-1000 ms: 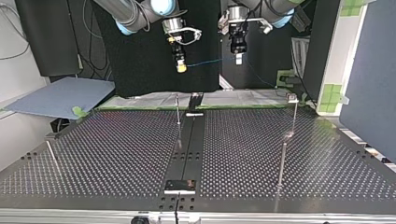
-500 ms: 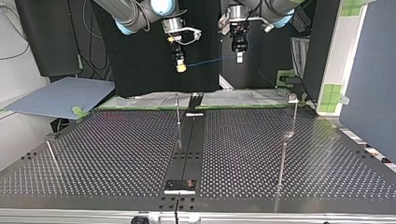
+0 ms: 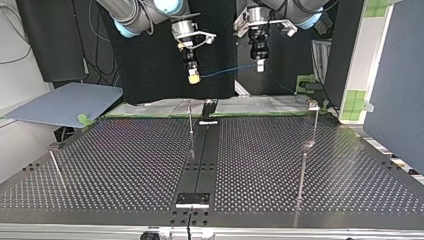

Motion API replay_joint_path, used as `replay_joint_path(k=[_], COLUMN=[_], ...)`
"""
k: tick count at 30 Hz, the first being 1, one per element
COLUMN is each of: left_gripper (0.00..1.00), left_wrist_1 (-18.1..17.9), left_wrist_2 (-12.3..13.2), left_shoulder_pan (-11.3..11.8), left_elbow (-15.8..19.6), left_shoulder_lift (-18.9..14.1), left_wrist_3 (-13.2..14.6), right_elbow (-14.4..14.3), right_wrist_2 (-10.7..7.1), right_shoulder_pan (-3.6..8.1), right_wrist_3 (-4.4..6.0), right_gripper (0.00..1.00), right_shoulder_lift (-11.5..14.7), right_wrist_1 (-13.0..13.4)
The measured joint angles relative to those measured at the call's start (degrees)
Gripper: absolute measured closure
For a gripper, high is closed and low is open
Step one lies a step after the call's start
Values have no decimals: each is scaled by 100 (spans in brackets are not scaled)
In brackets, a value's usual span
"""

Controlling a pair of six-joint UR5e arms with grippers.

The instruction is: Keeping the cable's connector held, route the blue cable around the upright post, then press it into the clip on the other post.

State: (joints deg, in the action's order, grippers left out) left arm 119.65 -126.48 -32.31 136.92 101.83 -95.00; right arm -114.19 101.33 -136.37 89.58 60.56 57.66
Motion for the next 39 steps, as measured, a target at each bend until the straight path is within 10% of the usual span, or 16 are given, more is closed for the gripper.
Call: replay_joint_path(k=[17,39], left_gripper=[100,100], left_wrist_1=[582,1390], left_wrist_2=[849,1477], left_shoulder_pan=[896,1876], left_elbow=[0,-735], left_shoulder_lift=[-915,-1808], left_wrist_3=[41,-617], right_elbow=[815,1888], right_wrist_2=[-193,-844], right_shoulder_pan=[-14,-11], right_wrist_3=[20,54], right_gripper=[100,100], right_shoulder_lift=[828,895], right_wrist_1=[-731,-1804])
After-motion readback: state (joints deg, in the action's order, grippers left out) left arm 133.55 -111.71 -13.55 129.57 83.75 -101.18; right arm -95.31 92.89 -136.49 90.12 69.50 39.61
